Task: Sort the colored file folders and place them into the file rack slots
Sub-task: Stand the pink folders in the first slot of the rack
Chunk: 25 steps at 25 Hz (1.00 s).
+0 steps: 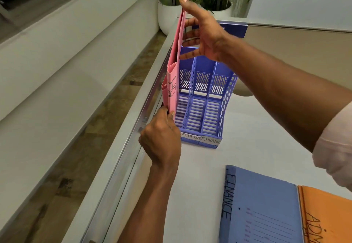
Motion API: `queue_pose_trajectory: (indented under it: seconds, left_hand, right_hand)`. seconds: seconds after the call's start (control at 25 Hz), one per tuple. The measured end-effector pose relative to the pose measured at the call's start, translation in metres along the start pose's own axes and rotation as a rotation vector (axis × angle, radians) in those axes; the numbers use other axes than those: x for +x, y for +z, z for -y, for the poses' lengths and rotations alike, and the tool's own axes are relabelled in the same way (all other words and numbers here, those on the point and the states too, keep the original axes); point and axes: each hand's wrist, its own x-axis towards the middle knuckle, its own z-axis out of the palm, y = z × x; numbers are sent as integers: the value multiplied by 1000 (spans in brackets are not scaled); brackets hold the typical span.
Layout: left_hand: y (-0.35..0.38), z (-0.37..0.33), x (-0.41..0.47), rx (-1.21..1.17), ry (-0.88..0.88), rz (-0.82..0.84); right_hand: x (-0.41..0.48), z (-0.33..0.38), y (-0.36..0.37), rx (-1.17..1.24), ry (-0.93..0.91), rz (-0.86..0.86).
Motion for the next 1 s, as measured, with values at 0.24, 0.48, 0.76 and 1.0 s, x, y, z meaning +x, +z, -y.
queue_pose_trajectory:
  seconds: [0.24,0.48,0.76,1.0]
  left_hand:
    - [39,1,23,-29,-131,100]
    - [54,9,30,-3,-153,78]
    - [57,22,18,65,-146,62]
    - [70,32,14,68,-187,132]
  right_hand:
    - [21,-3,-18,-49,-17,-66]
    - [33,-7,-23,-78,-39,-71]
    - [36,-13,-15,-128,-39,-27]
    - [37,-27,-19,-184,-40,-89]
